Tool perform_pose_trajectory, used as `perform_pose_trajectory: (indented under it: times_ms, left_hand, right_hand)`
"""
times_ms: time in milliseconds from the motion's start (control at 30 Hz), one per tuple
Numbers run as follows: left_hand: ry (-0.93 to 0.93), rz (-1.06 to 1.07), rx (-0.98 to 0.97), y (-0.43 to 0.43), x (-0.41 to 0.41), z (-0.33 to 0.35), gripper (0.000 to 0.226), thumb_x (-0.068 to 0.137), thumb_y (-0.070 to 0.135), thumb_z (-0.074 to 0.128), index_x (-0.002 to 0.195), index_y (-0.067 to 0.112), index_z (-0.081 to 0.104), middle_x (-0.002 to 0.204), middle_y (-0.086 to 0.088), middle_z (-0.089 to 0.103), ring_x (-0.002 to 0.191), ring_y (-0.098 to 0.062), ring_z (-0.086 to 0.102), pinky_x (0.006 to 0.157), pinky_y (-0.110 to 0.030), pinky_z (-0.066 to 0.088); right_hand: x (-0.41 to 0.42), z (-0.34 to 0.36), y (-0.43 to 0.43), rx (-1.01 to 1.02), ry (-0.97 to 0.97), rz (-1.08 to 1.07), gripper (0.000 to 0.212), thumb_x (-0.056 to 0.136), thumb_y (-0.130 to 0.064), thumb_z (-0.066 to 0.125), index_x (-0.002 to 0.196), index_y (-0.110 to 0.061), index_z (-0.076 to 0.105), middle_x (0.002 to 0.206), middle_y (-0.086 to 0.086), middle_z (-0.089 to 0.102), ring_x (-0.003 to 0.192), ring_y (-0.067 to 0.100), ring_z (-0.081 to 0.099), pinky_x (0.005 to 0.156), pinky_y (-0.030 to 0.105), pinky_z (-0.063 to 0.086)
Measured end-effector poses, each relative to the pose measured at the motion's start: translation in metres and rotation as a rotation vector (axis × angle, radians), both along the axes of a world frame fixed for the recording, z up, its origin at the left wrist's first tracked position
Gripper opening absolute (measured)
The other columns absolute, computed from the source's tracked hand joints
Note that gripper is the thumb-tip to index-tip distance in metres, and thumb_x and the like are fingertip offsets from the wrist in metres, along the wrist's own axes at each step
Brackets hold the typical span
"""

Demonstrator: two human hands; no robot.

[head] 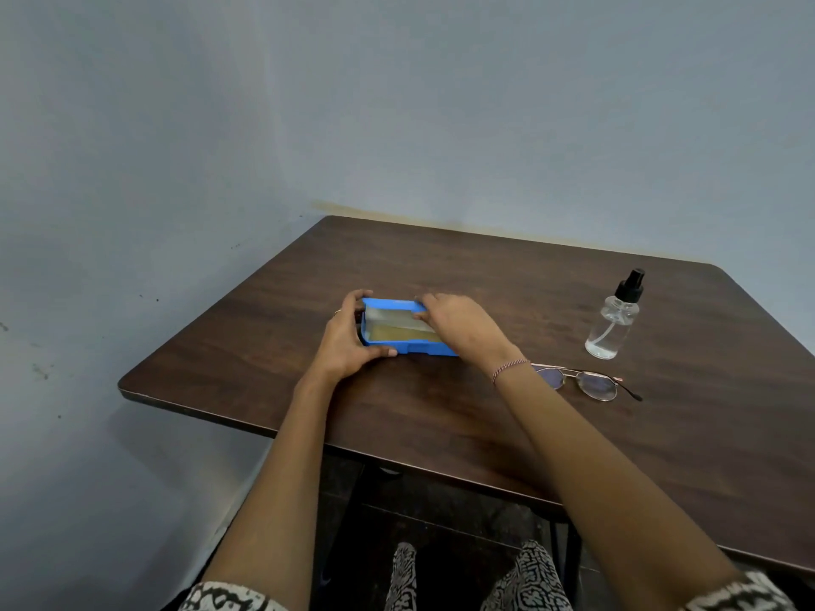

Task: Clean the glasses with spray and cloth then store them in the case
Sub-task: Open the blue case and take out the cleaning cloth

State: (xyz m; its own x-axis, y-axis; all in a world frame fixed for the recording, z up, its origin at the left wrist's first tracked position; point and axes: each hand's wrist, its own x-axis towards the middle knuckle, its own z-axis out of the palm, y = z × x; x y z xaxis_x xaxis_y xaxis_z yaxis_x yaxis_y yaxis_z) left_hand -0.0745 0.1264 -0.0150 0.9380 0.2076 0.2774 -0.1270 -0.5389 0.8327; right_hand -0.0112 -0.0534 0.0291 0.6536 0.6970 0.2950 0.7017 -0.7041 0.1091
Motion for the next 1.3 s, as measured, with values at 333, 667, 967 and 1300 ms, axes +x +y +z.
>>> perform_pose_trajectory:
  times_ms: [333, 667, 967, 1300]
  left_hand:
    - [0.002, 0.000, -0.011, 0.000, -0.003, 0.004, 0.143, 0.054, 0.020, 0.091, 0.142, 0.046, -0.018, 0.114, 0.001, 0.049, 0.106, -0.008, 0.051, 0.091, -0.018, 0.037]
    - [-0.022, 0.050, 0.039, 0.000, -0.001, -0.001, 0.143, 0.055, 0.025, 0.091, 0.142, 0.044, -0.023, 0.113, -0.005, 0.042, 0.110, -0.016, 0.049, 0.096, -0.025, 0.037]
    - [-0.216, 0.230, 0.068, -0.014, -0.019, 0.011, 0.090, 0.076, 0.030, 0.076, 0.147, 0.026, 0.021, 0.133, -0.004, 0.043, 0.127, -0.019, 0.035, 0.103, -0.031, 0.034]
    - [-0.008, 0.208, 0.936, -0.052, -0.008, 0.027, 0.022, 0.084, -0.005, 0.050, 0.099, 0.006, 0.061, 0.101, -0.009, 0.061, 0.093, -0.027, 0.060, 0.072, -0.036, 0.048]
  right_hand:
    - [0.037, 0.024, 0.003, 0.400, 0.391, -0.078, 0.030, 0.092, -0.035, 0.055, 0.088, -0.006, 0.056, 0.083, 0.009, 0.063, 0.071, 0.020, 0.055, 0.063, 0.030, 0.041]
    - [0.024, -0.002, 0.002, 0.496, 0.058, -0.083, 0.028, 0.086, -0.040, 0.061, 0.095, -0.013, 0.066, 0.097, 0.002, 0.055, 0.096, 0.019, 0.045, 0.079, 0.033, 0.040]
    - [-0.008, -0.004, -0.019, 0.479, -0.262, -0.065, 0.019, 0.081, -0.025, 0.071, 0.091, -0.011, 0.064, 0.088, 0.006, 0.061, 0.080, 0.024, 0.055, 0.064, 0.035, 0.048]
    - [-0.007, -0.016, -0.038, 0.102, -0.104, -0.361, 0.019, 0.092, -0.022, 0.057, 0.089, -0.008, 0.068, 0.091, 0.007, 0.064, 0.089, 0.028, 0.055, 0.060, 0.032, 0.033]
